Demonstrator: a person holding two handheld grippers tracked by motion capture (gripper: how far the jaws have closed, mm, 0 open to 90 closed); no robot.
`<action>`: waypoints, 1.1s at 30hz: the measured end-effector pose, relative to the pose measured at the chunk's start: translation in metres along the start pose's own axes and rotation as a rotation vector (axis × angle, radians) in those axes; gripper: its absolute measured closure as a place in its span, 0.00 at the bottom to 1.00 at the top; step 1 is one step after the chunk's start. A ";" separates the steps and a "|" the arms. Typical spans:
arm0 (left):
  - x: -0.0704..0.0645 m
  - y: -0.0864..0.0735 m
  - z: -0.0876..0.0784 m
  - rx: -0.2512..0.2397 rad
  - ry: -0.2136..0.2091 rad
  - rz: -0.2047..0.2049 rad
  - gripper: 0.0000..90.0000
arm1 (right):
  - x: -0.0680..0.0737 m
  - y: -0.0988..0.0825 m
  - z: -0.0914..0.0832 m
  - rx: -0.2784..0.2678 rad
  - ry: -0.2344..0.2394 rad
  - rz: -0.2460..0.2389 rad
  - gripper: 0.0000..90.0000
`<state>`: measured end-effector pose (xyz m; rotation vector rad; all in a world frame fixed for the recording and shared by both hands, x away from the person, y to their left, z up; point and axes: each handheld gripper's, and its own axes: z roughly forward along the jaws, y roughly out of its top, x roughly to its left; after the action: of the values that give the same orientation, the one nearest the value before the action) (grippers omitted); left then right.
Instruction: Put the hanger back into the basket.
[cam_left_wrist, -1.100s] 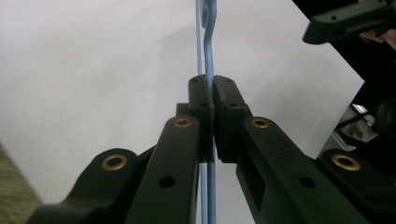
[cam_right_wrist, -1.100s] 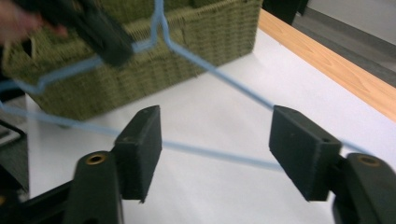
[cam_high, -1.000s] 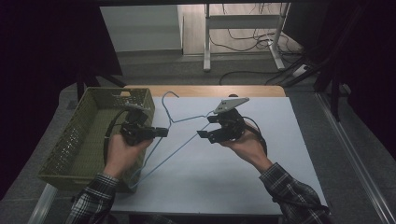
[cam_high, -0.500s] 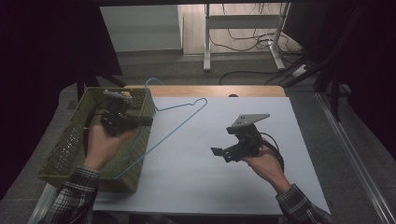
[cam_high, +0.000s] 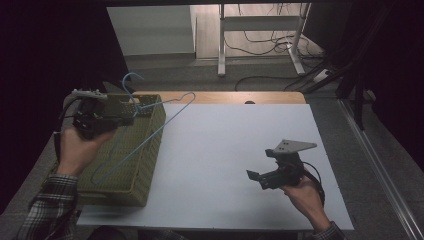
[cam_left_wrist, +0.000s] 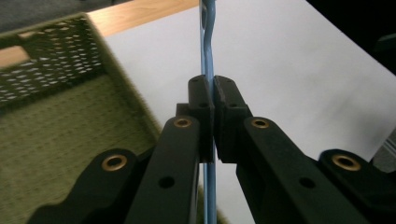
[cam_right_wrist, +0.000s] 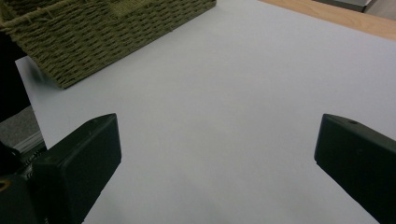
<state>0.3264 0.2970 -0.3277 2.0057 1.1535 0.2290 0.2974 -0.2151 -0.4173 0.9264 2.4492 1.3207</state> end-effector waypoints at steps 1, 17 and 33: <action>0.003 -0.001 -0.002 0.002 0.012 -0.002 0.97 | -0.001 -0.004 -0.003 -0.005 -0.005 0.009 0.00; 0.066 -0.031 -0.030 -0.025 0.103 -0.040 0.97 | -0.012 -0.045 -0.030 0.005 -0.108 0.067 0.00; 0.114 -0.078 -0.001 -0.017 0.136 -0.116 0.97 | -0.018 -0.056 -0.037 0.023 -0.142 0.082 0.00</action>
<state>0.3404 0.4087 -0.4076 1.9247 1.3445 0.3192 0.2711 -0.2734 -0.4433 1.0982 2.3462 1.2096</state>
